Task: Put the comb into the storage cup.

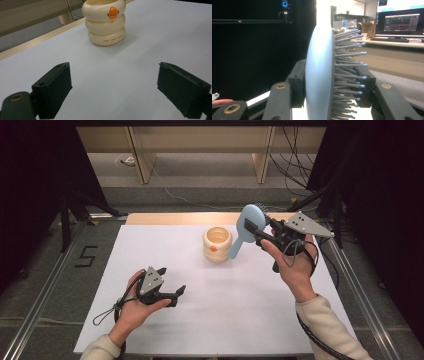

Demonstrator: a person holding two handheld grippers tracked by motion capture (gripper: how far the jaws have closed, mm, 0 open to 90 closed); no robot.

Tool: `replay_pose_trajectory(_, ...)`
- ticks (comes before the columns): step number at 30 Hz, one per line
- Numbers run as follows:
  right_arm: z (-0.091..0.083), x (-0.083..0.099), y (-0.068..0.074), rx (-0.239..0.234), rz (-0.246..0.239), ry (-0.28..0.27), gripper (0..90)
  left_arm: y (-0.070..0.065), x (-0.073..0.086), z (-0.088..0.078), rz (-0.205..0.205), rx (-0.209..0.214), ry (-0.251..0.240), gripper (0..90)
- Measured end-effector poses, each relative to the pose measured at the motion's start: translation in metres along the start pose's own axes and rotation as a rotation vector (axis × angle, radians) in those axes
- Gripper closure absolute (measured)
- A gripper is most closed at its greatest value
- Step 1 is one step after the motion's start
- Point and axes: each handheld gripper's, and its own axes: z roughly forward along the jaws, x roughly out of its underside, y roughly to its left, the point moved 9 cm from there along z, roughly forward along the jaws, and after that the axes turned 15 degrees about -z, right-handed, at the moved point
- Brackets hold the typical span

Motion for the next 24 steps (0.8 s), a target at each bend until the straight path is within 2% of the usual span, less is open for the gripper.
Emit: replay_pose_trajectory(24,0.012,-0.005,-0.006,0.012,-0.006,-0.003,53.2,0.003,0.004,0.001,-0.012,-0.005,0.004,12.1)
